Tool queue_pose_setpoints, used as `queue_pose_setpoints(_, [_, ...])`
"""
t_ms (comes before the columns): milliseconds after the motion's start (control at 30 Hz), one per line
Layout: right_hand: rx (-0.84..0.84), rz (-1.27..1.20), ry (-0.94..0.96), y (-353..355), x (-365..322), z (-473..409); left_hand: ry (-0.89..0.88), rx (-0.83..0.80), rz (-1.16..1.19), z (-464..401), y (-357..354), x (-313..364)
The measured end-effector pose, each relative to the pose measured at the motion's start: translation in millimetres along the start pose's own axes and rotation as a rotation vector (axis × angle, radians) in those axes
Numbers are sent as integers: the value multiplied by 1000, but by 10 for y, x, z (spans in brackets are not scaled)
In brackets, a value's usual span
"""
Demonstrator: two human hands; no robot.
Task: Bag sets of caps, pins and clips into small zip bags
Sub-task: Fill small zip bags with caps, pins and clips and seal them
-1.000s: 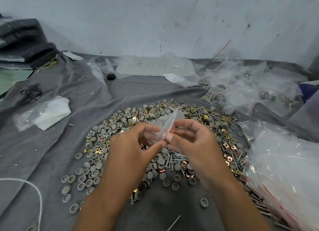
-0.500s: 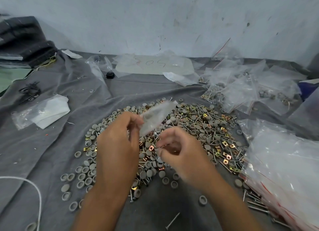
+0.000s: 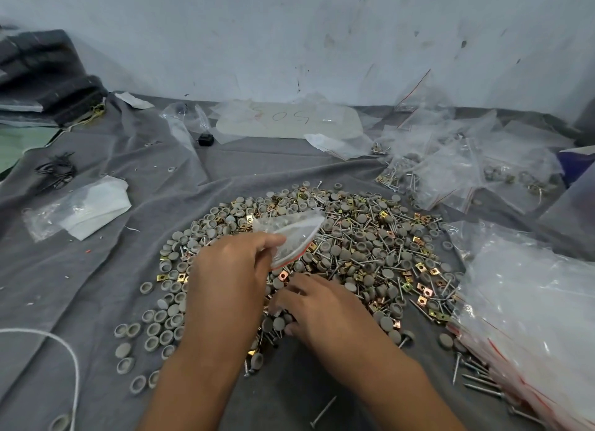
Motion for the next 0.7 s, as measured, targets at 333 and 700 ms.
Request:
queue_pose_setpoints(333, [-52,-102,30,94,-80,121,76,-116,-82,60,-163,-38])
queue_pose_setpoints(700, [-91,-84,-59,140,-26,120,70,-107,-87,62,-159,-29])
Point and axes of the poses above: each hand's wrist, its own z-axis away from the middle knuckle, its own y-axis out of the back of the hand, x = y × z, the point moved 9 cm from there along -z, towards the middle knuckle, and after that the axes turned 5 degrees about x, right-handed, at the moved point
